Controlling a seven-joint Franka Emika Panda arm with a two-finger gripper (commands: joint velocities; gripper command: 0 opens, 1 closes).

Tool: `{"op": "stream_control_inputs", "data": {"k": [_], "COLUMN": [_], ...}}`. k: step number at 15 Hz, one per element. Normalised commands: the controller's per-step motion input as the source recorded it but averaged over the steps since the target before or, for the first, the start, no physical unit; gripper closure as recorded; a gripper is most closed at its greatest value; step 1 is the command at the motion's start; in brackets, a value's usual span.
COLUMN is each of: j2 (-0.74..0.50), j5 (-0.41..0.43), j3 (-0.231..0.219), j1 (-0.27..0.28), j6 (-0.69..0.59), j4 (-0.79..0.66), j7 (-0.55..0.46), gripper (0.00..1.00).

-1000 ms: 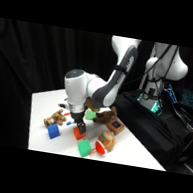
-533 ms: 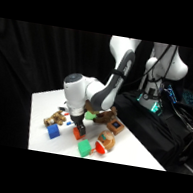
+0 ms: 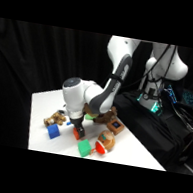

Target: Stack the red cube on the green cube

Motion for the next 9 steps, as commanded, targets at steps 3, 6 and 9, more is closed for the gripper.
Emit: {"op": "stream_control_inputs", "data": {"k": [3,6,9], "j2": [0.05,0.02,-0.12], "j5": [0.038,0.019,-0.014], "j3": [-0.006,-0.025,-0.067], "j1": [0.017,0.038,0.099], "j6": [0.08,0.04,-0.06], "j4": [0.12,0.08,-0.06], "j7": [0.06,0.07,0.14], "gripper": [0.49,0.70,0.72]}}
